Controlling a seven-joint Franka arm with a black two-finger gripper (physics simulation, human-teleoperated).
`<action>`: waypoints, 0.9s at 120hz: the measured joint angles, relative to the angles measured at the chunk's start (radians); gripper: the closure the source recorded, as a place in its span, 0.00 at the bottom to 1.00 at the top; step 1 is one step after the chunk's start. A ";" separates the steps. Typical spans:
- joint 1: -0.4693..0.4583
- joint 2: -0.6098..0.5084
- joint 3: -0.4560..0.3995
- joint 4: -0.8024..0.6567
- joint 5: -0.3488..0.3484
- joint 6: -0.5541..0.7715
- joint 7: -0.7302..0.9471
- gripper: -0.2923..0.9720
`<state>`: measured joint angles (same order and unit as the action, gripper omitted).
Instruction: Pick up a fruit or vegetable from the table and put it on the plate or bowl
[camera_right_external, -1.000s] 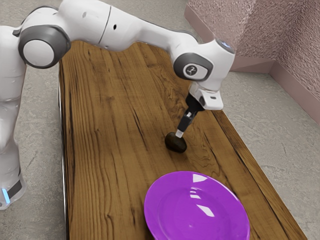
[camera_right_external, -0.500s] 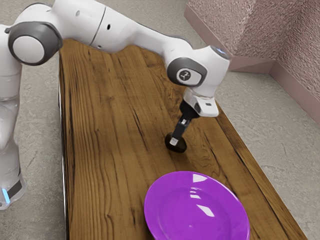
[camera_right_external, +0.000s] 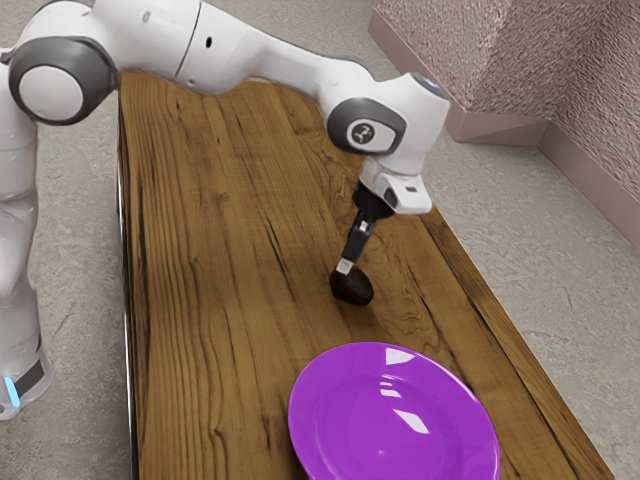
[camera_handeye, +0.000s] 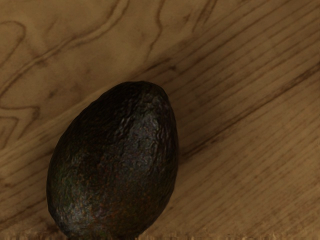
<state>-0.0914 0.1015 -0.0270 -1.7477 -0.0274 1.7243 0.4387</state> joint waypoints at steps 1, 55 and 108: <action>0.000 -0.004 0.001 -0.004 0.000 -0.001 -0.001 0.23; 0.014 -0.035 0.045 -0.056 -0.001 0.027 -0.026 0.23; -0.001 0.006 0.028 -0.055 -0.018 0.079 -0.035 0.23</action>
<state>-0.0924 0.1077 0.0010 -1.8028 -0.0453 1.8031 0.4041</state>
